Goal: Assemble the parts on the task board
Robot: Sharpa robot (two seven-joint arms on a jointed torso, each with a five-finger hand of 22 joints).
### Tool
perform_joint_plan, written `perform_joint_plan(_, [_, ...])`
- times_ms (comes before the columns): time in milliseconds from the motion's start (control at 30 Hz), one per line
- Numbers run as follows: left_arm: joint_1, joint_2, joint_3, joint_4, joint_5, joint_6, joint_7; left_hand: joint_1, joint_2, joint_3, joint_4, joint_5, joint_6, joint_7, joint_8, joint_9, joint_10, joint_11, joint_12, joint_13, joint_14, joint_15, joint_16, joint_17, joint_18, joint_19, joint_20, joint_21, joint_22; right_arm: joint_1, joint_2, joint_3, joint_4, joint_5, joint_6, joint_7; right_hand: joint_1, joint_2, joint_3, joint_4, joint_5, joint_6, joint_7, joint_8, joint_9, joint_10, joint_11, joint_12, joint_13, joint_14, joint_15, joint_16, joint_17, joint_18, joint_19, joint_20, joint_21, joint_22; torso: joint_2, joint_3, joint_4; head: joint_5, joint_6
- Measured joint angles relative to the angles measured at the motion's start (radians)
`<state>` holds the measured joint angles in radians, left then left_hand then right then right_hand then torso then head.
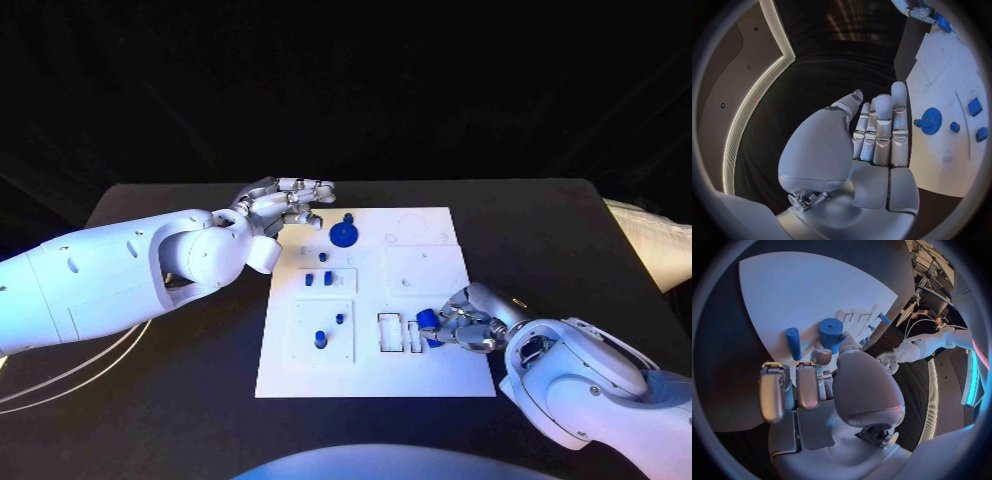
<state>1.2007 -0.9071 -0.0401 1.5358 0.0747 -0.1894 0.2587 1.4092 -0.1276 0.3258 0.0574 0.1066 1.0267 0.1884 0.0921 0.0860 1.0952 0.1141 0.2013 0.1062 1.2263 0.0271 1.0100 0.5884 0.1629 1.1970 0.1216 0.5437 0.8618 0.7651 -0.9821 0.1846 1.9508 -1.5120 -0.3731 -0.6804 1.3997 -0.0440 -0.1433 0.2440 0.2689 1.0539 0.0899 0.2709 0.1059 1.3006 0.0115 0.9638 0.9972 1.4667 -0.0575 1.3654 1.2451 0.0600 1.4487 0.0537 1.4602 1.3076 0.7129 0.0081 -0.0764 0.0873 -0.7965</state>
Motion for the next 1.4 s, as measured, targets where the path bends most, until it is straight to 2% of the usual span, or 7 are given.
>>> perform_joint_plan(233, [0.0, -0.001, 0.0, 0.0, 0.0, 0.0, -0.001, 0.0, 0.0, 0.0, 0.0, 0.0, 0.0, 0.0, 0.001, 0.0, 0.0, 0.0, 0.0, 0.0, 0.0, 0.0, 0.0, 0.0, 0.0, 0.0, 0.0, 0.0, 0.0, -0.004, -0.018, -0.003, 0.021, 0.032, -0.062, 0.0, 0.043, 0.02, 0.017, 0.008, 0.025, 0.012, -0.005, 0.005, 0.004, 0.009, -0.009, 0.002, 0.008, 0.0, 0.0, 0.0, 0.0, -0.007, 0.0, 0.0, 0.0, 0.0, 0.0, 0.0008, -0.0008, 0.001, 0.001])
perform_joint_plan(367, [0.0, -0.001, 0.0, 0.0, -0.001, 0.001, -0.001, 0.004, 0.004, 0.0, 0.0, 0.0, -0.003, -0.003, 0.004, 0.0, 0.0, 0.0, 0.0, 0.0, 0.0, 0.0, 0.0, -0.001, 0.0, 0.0, 0.0, 0.0, 0.0, -0.006, -0.021, -0.006, 0.045, 0.072, -0.099, 0.002, 0.043, 0.021, 0.061, -0.033, 0.026, 0.013, -0.004, 0.005, -0.003, 0.011, -0.011, 0.002, 0.006, -0.002, -0.002, 0.0, -0.001, -0.007, 0.0, 0.0, 0.0, 0.0, 0.0, 0.0009, -0.0008, 0.001, 0.003])
perform_joint_plan(733, [-0.001, -0.001, 0.0, 0.0, -0.005, 0.004, -0.003, 0.004, 0.004, -0.003, -0.003, 0.0, -0.003, -0.003, 0.004, -0.001, -0.002, -0.002, 0.004, 0.0, 0.0, 0.0, 0.0, -0.004, 0.0, 0.0, 0.0, 0.0, -0.001, -0.008, -0.016, -0.002, 0.076, 0.148, -0.17, 0.015, 0.035, 0.029, 0.062, -0.026, 0.039, 0.013, -0.004, 0.005, -0.004, 0.016, -0.016, -0.005, 0.007, 0.0, -0.007, 0.0, -0.002, -0.007, 0.003, -0.003, 0.0, 0.0, 0.001, 0.001, 0.0, 0.001, 0.004])
perform_joint_plan(967, [-0.001, 0.001, 0.0, 0.0, -0.012, 0.009, -0.003, 0.004, 0.004, -0.003, -0.003, 0.0, -0.003, -0.003, 0.004, -0.001, -0.004, -0.004, 0.004, 0.0, 0.0, 0.0, 0.0, -0.004, 0.0, 0.0, 0.0, 0.0, -0.001, -0.008, 0.018, -0.002, 0.073, 0.172, -0.168, 0.029, 0.027, 0.037, 0.056, -0.019, 0.048, 0.013, -0.004, 0.005, -0.004, 0.016, -0.016, -0.018, 0.002, 0.0, -0.007, 0.0, -0.003, -0.007, 0.003, -0.003, 0.0, 0.0, 0.001, 0.0008, -0.0001, 0.004, 0.002])
perform_joint_plan(1033, [-0.001, 0.001, 0.0, 0.0, -0.014, 0.01, -0.004, 0.004, 0.004, -0.003, -0.003, 0.0, -0.003, -0.003, 0.004, -0.001, -0.004, -0.004, 0.004, 0.0, 0.0, 0.0, 0.0, -0.004, 0.0, 0.0, 0.0, 0.0, -0.001, -0.008, 0.029, -0.002, 0.069, 0.177, -0.161, 0.031, 0.017, 0.045, 0.043, -0.006, 0.083, 0.012, -0.005, 0.005, -0.005, 0.016, -0.016, -0.022, -0.002, 0.0, -0.007, 0.0, -0.005, -0.007, 0.001, -0.006, 0.0, 0.0, 0.001, 0.0002, -0.0002, 0.005, 0.002])
perform_joint_plan(1067, [-0.001, 0.001, 0.0, 0.0, -0.015, 0.01, -0.004, 0.004, 0.004, -0.003, -0.003, 0.0, -0.003, -0.003, 0.004, -0.001, -0.004, -0.004, 0.004, 0.0, 0.0, 0.0, 0.0, -0.004, 0.0, 0.0, 0.0, 0.0, -0.001, -0.008, 0.033, -0.002, 0.067, 0.179, -0.156, 0.031, 0.014, 0.048, 0.037, -0.001, 0.105, 0.012, -0.005, 0.005, -0.067, 0.018, -0.014, -0.026, -0.002, 0.0, -0.007, 0.0, -0.005, -0.007, 0.001, -0.006, 0.0, 0.0, 0.001, 0.0001, -0.0001, 0.005, 0.002])
perform_joint_plan(1400, [-0.002, 0.001, 0.0, 0.0, -0.02, 0.014, -0.005, 0.004, 0.004, -0.006, -0.005, 0.0, -0.003, -0.003, 0.004, -0.001, -0.004, -0.004, 0.004, 0.0, 0.0, 0.0, 0.0, -0.004, 0.0, 0.0, 0.0, 0.0, -0.001, -0.007, 0.065, -0.002, 0.047, 0.172, -0.102, 0.018, -0.058, 0.02, 0.035, 0.05, 0.134, 0.029, -0.005, 0.005, -0.079, 0.026, -0.014, -0.027, 0.008, 0.0, -0.007, 0.0, -0.003, -0.007, 0.001, -0.006, 0.0, 0.0, 0.001, 0.0001, 0.0001, 0.011, -0.001])
